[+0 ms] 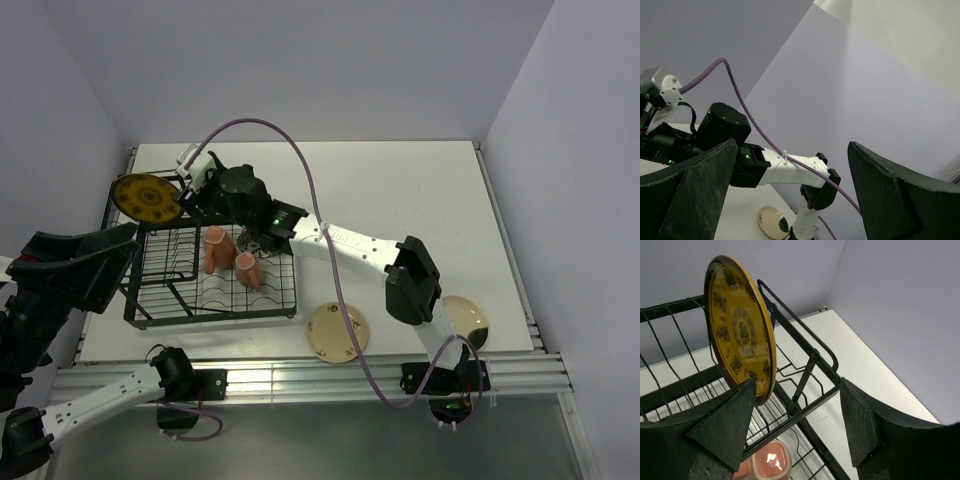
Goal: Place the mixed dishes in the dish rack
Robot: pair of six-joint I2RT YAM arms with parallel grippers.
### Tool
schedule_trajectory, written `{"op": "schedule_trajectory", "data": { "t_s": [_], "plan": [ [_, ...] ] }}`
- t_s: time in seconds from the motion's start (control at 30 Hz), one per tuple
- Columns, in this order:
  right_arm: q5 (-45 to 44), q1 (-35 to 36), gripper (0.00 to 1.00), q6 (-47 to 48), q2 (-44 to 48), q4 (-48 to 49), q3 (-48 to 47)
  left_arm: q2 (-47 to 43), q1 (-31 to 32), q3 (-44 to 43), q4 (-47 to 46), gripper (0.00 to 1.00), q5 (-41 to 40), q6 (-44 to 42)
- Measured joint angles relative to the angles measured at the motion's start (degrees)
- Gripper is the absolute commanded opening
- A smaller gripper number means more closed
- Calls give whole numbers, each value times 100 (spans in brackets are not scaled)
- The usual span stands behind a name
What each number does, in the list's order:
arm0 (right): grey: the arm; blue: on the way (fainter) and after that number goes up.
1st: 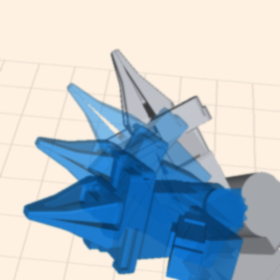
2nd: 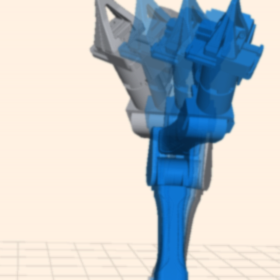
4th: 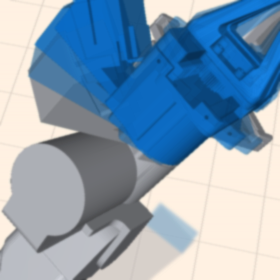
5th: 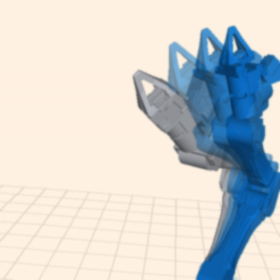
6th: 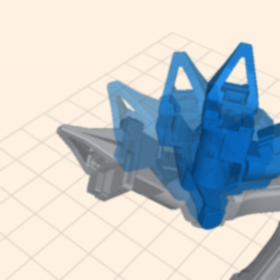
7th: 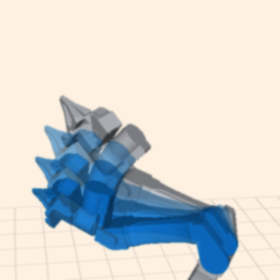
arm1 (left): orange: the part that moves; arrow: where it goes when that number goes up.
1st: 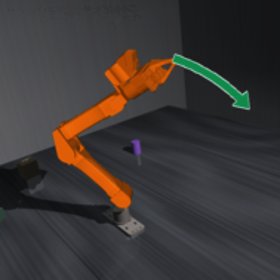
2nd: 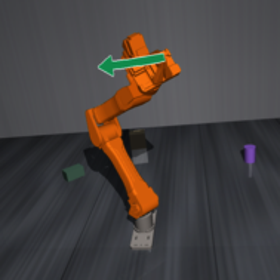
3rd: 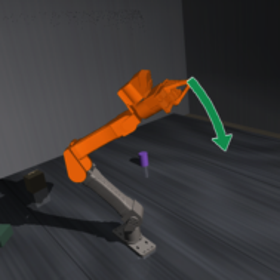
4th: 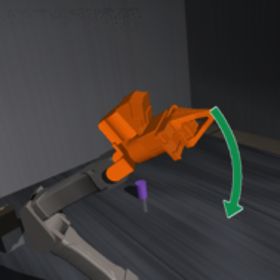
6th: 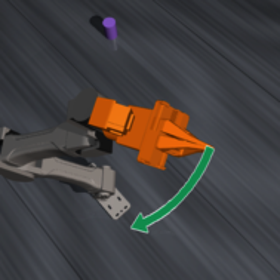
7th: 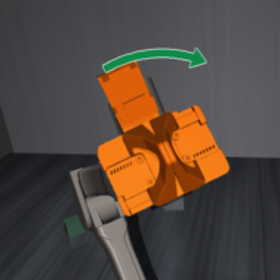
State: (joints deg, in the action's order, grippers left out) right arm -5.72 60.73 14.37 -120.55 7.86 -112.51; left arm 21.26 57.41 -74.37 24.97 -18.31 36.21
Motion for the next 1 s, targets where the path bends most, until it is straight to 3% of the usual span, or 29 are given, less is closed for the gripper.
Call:
{"op": "schedule_trajectory", "data": {
  "t_s": [0.4, 0.53, 0.67, 0.77, 0.87, 1.0],
  "plan": [
    [-42, 2, 77, -127, 984, 459, 1045, 37, 0, -24, 131, 99, -9, 7],
    [-940, -2, 89, -726, 1757, 304, 1515, 446, 0, -376, 494, 99, 7, 35],
    [-1598, -214, 90, -1928, 2645, -846, 1652, 1069, 0, -522, 719, 99, 157, 94],
    [-1440, -857, 89, -3233, 3805, -1794, 2575, 1381, 0, -356, 817, 99, 323, 199],
    [-1217, -1513, 89, -4336, 5077, -2170, 4336, 1624, 0, -140, 892, 98, 538, 367],
    [-647, -1486, 89, -5525, 6067, -2686, 6690, 1794, 0, 214, 868, 97, 828, 627]
  ]
}}
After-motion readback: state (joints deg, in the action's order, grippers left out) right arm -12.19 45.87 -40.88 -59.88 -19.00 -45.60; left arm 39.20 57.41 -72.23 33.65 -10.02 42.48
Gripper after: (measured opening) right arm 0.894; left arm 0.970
